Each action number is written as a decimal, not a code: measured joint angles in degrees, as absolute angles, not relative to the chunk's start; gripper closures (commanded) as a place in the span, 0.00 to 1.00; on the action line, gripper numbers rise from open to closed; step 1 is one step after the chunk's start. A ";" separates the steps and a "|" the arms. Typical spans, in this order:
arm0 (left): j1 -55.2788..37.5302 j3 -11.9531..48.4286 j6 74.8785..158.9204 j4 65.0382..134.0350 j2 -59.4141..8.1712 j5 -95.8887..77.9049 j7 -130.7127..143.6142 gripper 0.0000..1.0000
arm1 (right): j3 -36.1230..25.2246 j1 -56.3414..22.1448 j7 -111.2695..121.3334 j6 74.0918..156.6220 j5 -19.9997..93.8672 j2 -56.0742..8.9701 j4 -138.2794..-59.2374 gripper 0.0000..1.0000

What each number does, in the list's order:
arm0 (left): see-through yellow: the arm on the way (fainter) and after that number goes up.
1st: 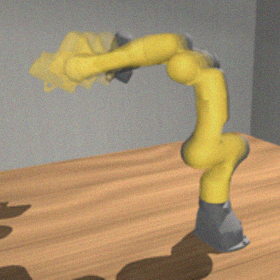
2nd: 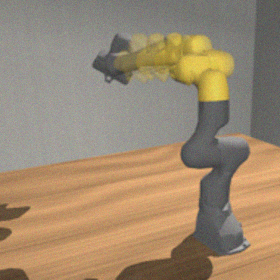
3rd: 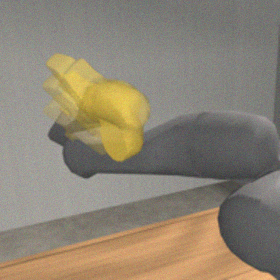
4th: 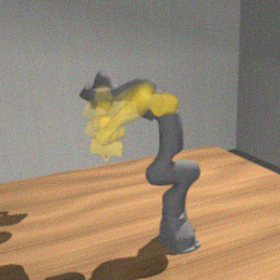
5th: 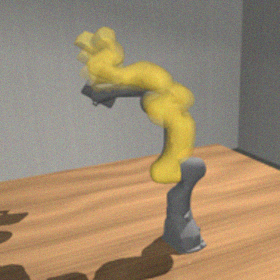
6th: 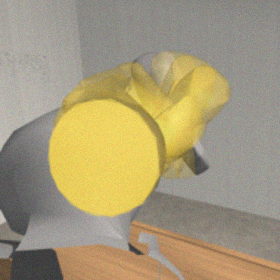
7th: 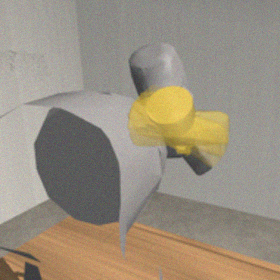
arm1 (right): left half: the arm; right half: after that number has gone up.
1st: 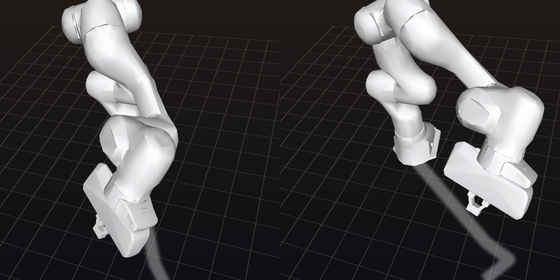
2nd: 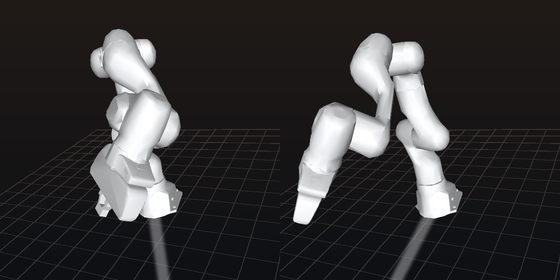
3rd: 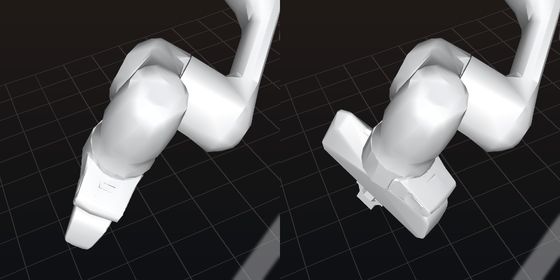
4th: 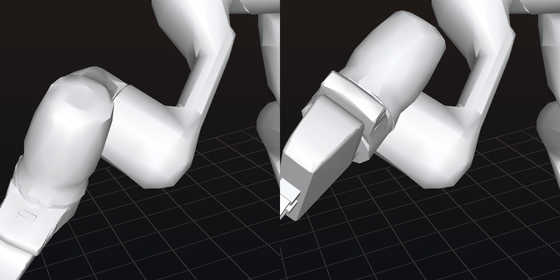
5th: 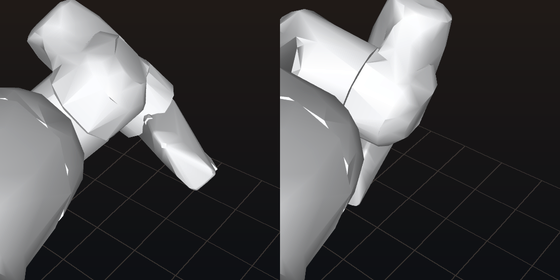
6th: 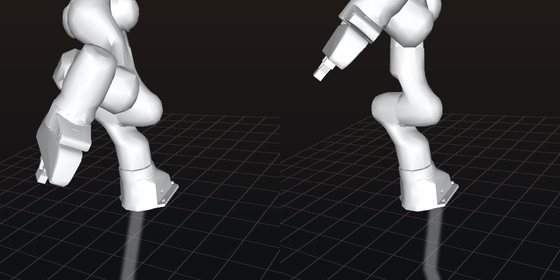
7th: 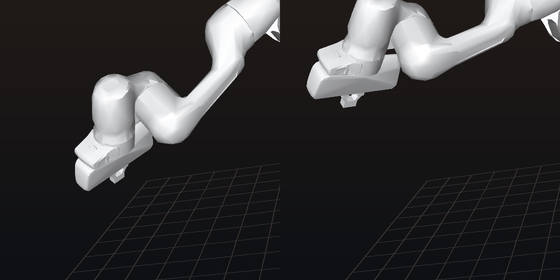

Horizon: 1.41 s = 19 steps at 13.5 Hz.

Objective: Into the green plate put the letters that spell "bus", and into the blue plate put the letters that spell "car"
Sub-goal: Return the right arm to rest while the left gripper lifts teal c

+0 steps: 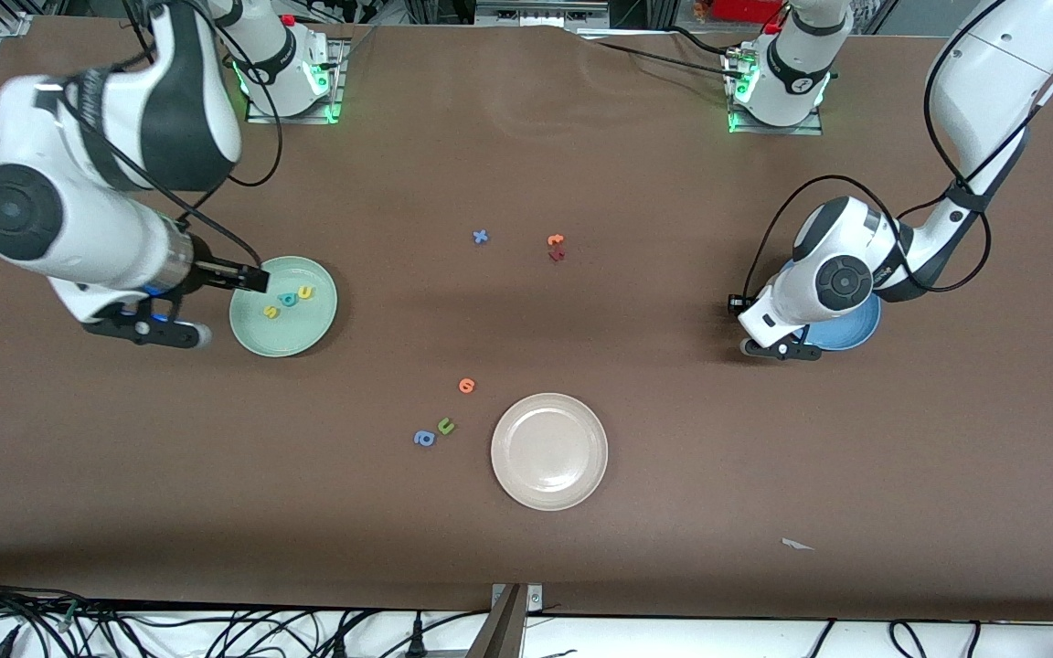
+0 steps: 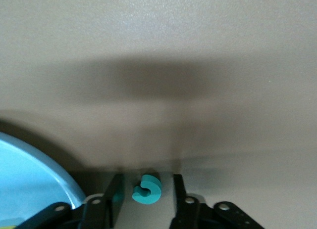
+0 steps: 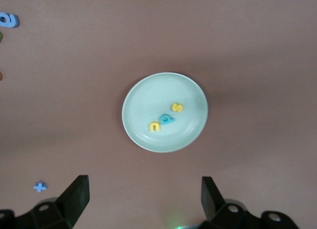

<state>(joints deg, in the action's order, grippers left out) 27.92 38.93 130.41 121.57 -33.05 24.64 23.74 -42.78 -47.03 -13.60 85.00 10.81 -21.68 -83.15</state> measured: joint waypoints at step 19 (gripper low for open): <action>28.25 38.95 130.08 121.48 -33.62 24.64 24.24 0.89 | -3.75 -6.05 -8.28 88.12 -0.97 1.02 -93.12 0.00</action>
